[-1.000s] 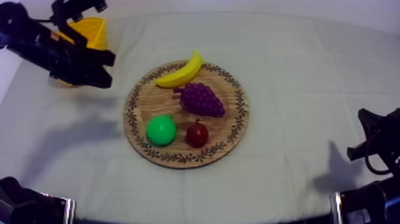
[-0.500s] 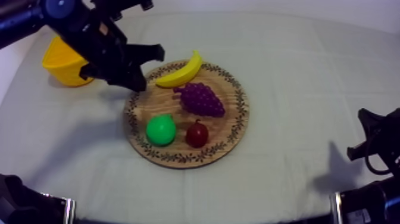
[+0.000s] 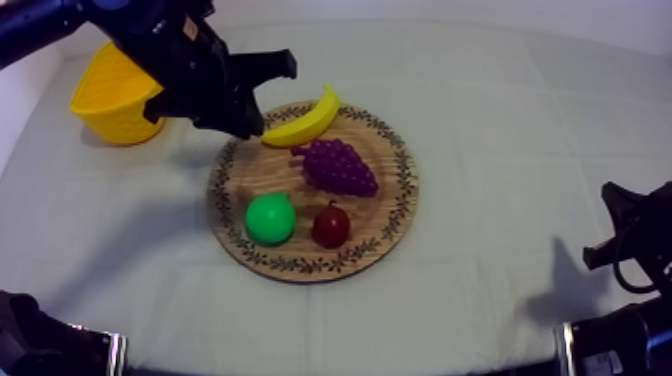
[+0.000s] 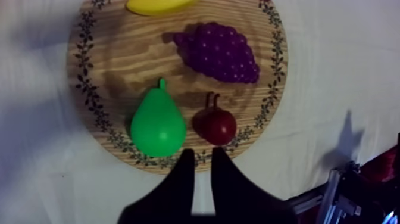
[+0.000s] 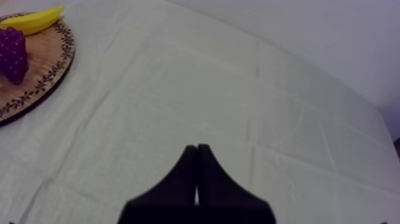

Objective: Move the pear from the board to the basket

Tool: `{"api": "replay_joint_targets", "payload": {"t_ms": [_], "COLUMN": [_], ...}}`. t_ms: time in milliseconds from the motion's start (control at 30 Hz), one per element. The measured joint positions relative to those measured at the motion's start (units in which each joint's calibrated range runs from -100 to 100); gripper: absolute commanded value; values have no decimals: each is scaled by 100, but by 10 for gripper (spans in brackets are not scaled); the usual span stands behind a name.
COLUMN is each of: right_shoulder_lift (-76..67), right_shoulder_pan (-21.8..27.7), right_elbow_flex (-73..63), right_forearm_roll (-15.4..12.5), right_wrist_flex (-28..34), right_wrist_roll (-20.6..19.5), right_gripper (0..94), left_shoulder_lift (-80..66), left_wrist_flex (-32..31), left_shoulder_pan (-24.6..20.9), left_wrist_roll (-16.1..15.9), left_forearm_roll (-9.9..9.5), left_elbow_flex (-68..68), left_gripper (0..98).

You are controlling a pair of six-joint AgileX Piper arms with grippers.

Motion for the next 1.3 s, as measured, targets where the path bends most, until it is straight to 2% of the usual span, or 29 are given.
{"api": "replay_joint_targets", "payload": {"t_ms": [267, 433, 733, 900, 1300], "right_shoulder_lift": [0, 0, 0, 0, 0], "right_shoulder_pan": [0, 0, 0, 0, 0], "right_elbow_flex": [0, 0, 0, 0, 0], "right_forearm_roll": [0, 0, 0, 0, 0], "right_wrist_flex": [0, 0, 0, 0, 0], "right_wrist_roll": [0, 0, 0, 0, 0], "right_gripper": [2, 2, 2, 2, 2], "left_shoulder_lift": [0, 28, -44, -51, 193], "left_wrist_flex": [-5, 53, 204, 334, 375], "left_shoulder_pan": [45, 50, 32, 41, 96], "left_wrist_roll": [32, -3, -27, 14, 46], "left_forearm_roll": [-32, 21, 74, 26, 24], "left_elbow_flex": [-85, -48, 130, 74, 236], "left_gripper": [468, 657, 890, 944, 956]}}
